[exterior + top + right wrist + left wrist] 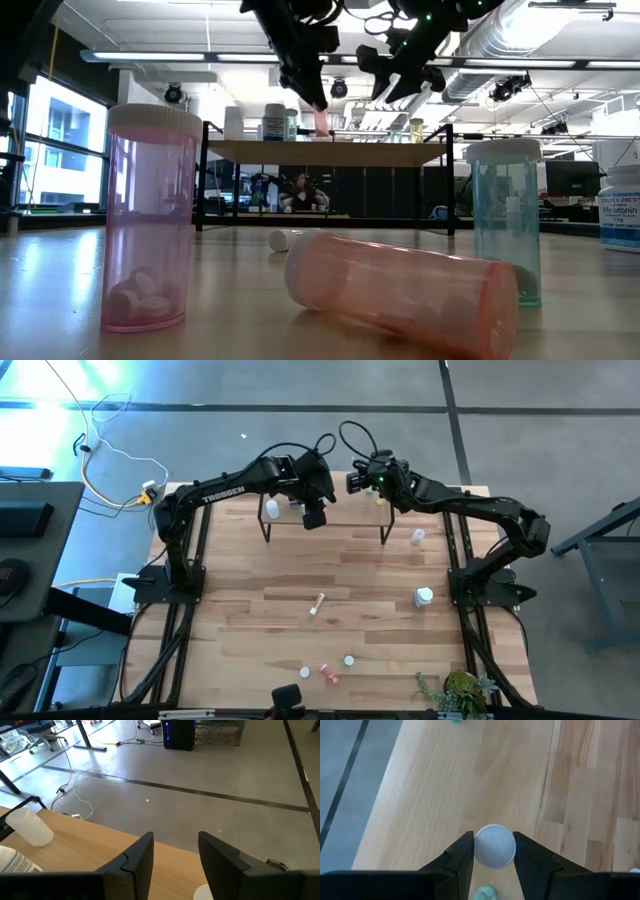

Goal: Pick and place medicine bottles onto shelf by color
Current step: Put the left orange pill bottle on the shelf

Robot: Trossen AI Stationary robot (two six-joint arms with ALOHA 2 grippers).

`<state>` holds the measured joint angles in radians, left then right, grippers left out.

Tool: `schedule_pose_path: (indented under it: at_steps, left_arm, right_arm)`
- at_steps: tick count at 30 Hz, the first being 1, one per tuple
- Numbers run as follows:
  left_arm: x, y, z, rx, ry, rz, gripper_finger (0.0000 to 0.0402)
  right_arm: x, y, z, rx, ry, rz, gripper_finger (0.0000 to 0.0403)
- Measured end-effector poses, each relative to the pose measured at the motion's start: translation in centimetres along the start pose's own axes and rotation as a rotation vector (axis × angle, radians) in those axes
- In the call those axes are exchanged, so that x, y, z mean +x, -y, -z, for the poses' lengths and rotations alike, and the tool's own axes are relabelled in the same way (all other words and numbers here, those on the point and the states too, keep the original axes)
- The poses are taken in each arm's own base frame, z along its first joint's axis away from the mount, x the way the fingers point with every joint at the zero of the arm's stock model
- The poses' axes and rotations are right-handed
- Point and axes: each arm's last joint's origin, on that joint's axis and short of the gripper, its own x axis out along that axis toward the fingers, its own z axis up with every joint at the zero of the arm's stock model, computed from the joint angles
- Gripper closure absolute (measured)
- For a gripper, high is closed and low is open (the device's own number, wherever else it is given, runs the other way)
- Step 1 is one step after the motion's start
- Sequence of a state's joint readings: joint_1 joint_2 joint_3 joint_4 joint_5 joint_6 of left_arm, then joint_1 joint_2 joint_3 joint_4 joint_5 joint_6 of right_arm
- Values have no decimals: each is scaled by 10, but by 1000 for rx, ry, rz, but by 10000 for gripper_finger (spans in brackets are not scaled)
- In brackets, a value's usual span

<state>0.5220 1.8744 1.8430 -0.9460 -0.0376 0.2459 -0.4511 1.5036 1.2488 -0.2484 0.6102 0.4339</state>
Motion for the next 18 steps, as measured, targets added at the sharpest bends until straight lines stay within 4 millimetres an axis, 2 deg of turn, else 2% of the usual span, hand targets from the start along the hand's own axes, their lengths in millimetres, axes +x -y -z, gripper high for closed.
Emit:
schedule_pose_path:
  at_steps: [6, 12, 18]
  left_arm:
    - [0, 0, -1, -1, 7, -2, 286]
    - [15, 1, -1, 6, -15, 7, 286]
    - [16, 1, -1, 3, -14, 1, 286]
  right_arm:
    - [0, 0, 0, -1, -2, 1, 256]
    - [0, 0, 0, -2, -1, 2, 256]
    - [0, 0, 0, -7, -3, 1, 256]
